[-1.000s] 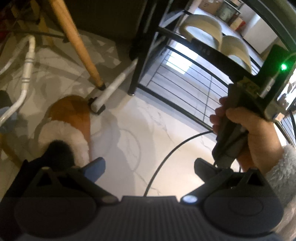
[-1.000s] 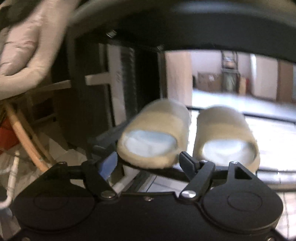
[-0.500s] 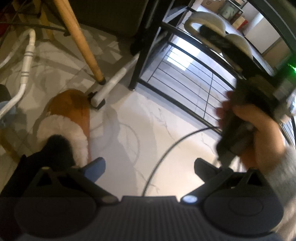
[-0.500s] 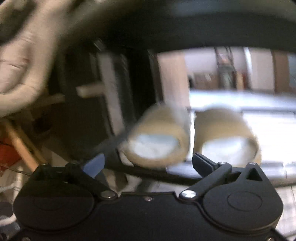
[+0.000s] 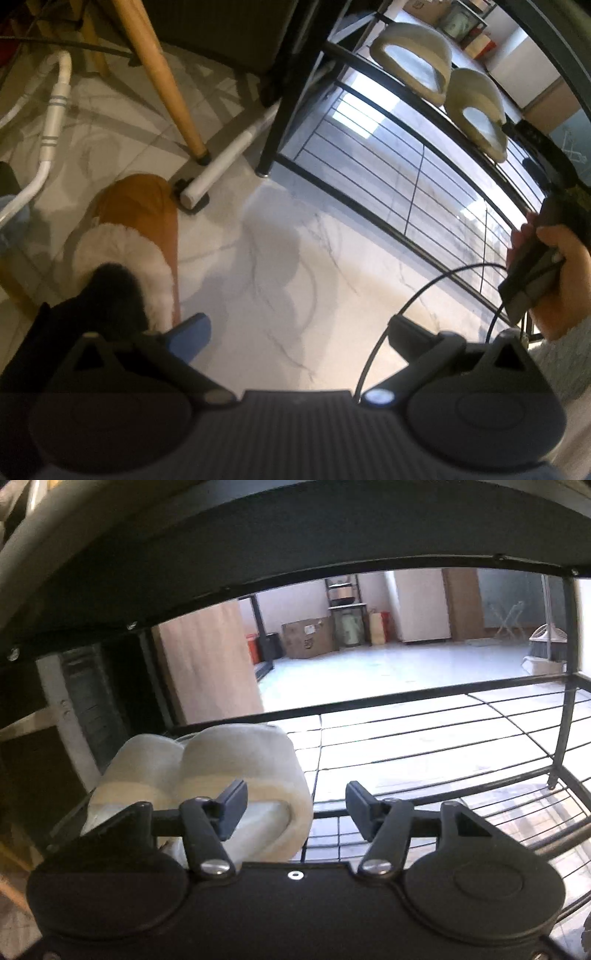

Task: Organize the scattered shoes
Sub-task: 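Push the slides deeper onto the shelf and align them with the right tool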

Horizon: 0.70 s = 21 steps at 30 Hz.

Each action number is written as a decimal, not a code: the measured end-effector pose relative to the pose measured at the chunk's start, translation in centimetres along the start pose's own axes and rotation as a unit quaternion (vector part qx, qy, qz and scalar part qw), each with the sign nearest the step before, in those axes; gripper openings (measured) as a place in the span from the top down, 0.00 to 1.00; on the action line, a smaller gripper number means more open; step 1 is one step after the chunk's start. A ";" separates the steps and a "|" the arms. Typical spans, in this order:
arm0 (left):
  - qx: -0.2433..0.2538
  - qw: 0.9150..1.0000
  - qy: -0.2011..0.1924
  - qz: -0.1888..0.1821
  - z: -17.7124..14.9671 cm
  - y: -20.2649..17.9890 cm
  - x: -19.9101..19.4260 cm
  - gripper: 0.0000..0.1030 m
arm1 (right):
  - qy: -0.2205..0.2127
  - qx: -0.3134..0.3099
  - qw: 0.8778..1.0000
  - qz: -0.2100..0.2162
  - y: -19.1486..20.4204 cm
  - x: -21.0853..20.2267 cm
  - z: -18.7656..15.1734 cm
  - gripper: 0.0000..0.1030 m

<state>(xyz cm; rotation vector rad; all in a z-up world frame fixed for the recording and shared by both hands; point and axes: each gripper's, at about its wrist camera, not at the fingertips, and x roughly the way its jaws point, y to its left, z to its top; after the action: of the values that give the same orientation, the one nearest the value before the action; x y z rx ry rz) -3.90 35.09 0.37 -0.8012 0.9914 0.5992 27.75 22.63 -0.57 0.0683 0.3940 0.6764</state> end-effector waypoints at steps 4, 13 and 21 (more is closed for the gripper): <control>0.003 1.000 0.002 0.001 -0.1 -0.3 0.1 0.01 | -0.002 -0.061 0.998 0.005 1.3 -0.1 -0.6 0.22; 0.001 1.000 0.003 0.005 -0.1 -0.2 0.3 0.01 | 0.012 -0.081 0.997 -0.005 4.3 2.1 -1.2 0.23; 0.005 1.000 0.004 0.002 -0.2 -0.3 0.2 0.01 | 0.011 -0.077 0.997 0.005 5.5 1.9 -1.1 0.21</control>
<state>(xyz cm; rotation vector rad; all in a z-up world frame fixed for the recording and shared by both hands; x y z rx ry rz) -3.74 34.77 0.22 -0.7932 1.0029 0.5952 25.39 28.01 -1.23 -0.0836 0.3615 0.7169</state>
